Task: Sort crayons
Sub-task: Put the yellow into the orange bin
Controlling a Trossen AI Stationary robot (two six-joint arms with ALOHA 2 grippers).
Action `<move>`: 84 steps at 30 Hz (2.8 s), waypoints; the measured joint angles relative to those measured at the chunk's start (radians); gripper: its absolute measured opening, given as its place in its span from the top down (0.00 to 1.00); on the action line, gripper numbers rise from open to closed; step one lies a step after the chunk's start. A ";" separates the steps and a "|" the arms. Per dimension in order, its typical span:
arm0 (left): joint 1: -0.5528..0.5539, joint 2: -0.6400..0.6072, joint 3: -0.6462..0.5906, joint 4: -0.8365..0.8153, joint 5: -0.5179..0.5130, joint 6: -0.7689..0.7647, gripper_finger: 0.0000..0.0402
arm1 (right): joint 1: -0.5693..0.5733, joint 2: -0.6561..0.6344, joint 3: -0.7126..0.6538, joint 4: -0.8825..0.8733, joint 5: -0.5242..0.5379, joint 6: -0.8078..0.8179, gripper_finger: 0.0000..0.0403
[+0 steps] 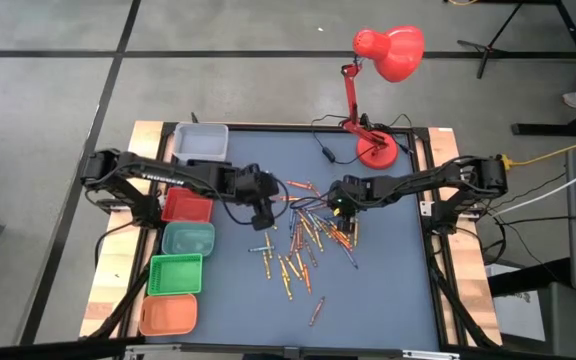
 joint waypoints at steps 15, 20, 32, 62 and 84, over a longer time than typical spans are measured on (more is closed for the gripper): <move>-0.090 0.000 0.000 0.000 0.000 0.003 0.78 | -0.003 0.007 0.048 0.066 0.021 -0.007 0.97; -0.107 0.000 0.000 0.000 -0.001 0.003 0.78 | -0.003 0.007 0.106 0.077 0.017 -0.048 0.97; -0.106 0.000 0.000 0.000 -0.012 0.002 0.78 | -0.002 0.004 0.145 0.394 -0.259 -0.112 0.96; -0.101 0.000 0.000 0.180 -0.061 0.030 0.78 | 0.000 0.002 0.146 0.658 -0.483 -0.138 0.96; -0.101 0.000 0.000 0.186 -0.030 0.030 0.83 | 0.000 0.002 0.146 0.644 -0.483 -0.139 0.96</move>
